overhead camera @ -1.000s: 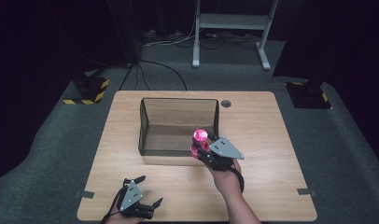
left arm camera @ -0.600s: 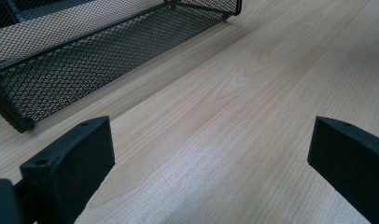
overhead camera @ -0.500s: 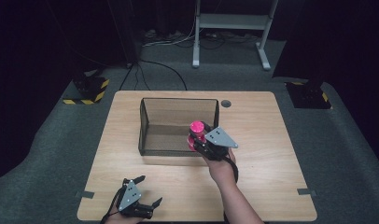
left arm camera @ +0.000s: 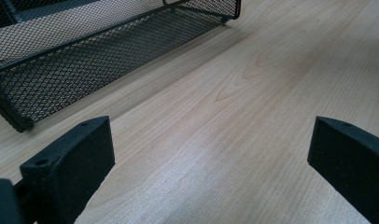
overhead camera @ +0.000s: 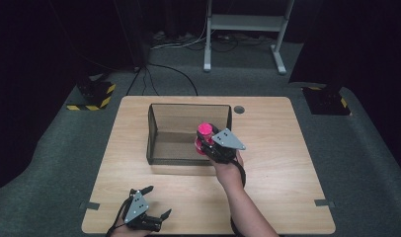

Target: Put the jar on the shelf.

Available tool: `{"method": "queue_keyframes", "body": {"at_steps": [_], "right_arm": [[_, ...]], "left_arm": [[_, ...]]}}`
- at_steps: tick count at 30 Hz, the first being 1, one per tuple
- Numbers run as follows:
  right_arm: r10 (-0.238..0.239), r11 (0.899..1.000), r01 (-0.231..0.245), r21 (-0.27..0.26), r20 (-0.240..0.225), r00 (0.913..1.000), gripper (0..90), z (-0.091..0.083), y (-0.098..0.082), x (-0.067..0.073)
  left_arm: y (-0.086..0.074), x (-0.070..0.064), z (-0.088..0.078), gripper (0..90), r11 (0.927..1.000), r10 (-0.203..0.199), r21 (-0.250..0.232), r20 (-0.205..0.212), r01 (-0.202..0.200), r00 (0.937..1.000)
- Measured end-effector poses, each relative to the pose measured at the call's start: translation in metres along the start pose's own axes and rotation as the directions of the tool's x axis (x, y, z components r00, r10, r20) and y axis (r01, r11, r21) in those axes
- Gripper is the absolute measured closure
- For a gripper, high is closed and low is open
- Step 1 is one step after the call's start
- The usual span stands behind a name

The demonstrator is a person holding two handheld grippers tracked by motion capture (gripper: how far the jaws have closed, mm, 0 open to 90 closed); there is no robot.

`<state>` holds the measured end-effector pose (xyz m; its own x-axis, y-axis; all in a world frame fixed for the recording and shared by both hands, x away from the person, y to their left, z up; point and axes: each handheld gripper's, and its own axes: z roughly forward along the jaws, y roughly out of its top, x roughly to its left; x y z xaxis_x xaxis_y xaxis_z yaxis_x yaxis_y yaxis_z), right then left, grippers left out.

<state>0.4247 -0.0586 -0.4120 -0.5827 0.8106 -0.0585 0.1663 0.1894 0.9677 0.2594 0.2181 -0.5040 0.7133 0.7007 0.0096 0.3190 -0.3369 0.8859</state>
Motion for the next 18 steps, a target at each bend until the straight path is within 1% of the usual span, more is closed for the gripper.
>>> {"method": "queue_keyframes", "body": {"at_steps": [7, 18], "right_arm": [[0.005, 1.000, -0.005, 0.000, 0.002, 1.0000, 48.8, 0.007, -0.001, 0.002], [0.000, 1.000, 0.000, 0.015, 0.003, 1.0000, 48.8, 0.020, -0.004, 0.009]], "left_arm": [[0.000, 0.000, 0.000, 1.0, 1.0000, -0.001, -0.002, 0.002, 0.001, 1.0000], [0.000, 0.001, -0.001, 1.0, 1.0000, -0.005, -0.007, 0.005, 0.005, 1.0000]]}}
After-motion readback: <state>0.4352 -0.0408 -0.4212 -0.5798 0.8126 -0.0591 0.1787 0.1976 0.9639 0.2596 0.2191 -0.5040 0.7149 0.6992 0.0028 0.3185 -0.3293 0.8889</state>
